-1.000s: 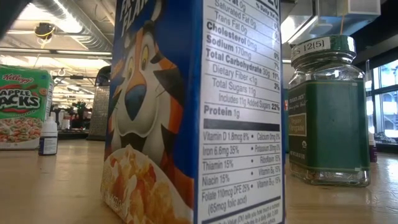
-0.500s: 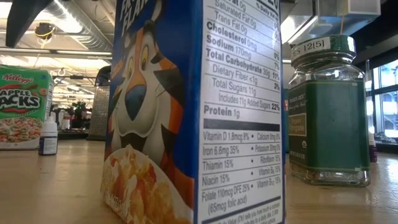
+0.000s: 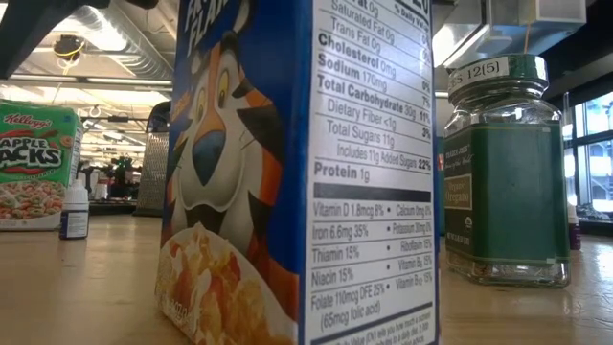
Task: Pick & Place Kitchen Items
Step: Put the black spice bottle into the white bin
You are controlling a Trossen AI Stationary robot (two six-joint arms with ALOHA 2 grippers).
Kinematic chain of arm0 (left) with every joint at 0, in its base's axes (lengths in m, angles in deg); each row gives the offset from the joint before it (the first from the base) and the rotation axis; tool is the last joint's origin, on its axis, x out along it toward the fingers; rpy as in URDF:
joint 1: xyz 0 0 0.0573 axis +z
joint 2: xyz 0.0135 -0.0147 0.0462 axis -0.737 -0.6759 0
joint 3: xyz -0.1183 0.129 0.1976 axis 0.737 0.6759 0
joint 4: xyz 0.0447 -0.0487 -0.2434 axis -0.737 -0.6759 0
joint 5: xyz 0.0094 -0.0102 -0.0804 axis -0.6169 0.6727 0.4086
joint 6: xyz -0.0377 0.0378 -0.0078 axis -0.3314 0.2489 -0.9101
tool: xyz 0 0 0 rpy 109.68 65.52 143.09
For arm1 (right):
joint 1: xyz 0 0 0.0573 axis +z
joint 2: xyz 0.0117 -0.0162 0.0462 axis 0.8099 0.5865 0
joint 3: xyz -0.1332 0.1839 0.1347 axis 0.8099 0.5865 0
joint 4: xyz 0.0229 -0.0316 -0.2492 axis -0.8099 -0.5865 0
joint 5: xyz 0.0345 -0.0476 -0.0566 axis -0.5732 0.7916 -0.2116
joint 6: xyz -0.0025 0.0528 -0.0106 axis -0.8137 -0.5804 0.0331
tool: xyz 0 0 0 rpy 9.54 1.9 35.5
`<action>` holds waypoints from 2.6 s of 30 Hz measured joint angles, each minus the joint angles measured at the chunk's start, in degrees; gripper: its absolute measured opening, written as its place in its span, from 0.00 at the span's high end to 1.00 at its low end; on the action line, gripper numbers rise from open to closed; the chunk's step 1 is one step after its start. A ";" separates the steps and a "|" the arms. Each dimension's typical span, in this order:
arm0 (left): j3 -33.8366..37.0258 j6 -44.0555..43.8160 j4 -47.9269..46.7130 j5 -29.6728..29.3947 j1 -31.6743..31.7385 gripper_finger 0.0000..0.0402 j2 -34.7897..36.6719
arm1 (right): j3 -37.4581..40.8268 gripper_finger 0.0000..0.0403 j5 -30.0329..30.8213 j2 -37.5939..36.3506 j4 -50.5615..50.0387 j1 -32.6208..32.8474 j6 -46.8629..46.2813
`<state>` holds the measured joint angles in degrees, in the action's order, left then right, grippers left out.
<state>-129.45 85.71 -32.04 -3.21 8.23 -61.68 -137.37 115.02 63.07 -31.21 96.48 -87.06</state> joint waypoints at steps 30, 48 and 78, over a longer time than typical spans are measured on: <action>0.03 2.10 1.70 0.45 0.04 0.40 0.00 | 0.00 0.34 -0.03 0.00 0.02 0.00 -0.01; 2.90 2.22 2.47 2.60 0.80 0.50 1.63 | 0.00 0.34 -0.02 0.00 -0.25 0.00 -0.01; -40.33 3.72 -32.27 -23.11 18.93 0.50 5.01 | 0.00 0.35 0.44 0.00 -0.94 -1.18 9.30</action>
<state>-169.77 89.43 -64.31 -26.31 27.16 -56.67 -137.37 115.46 63.07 -32.15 95.30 -77.76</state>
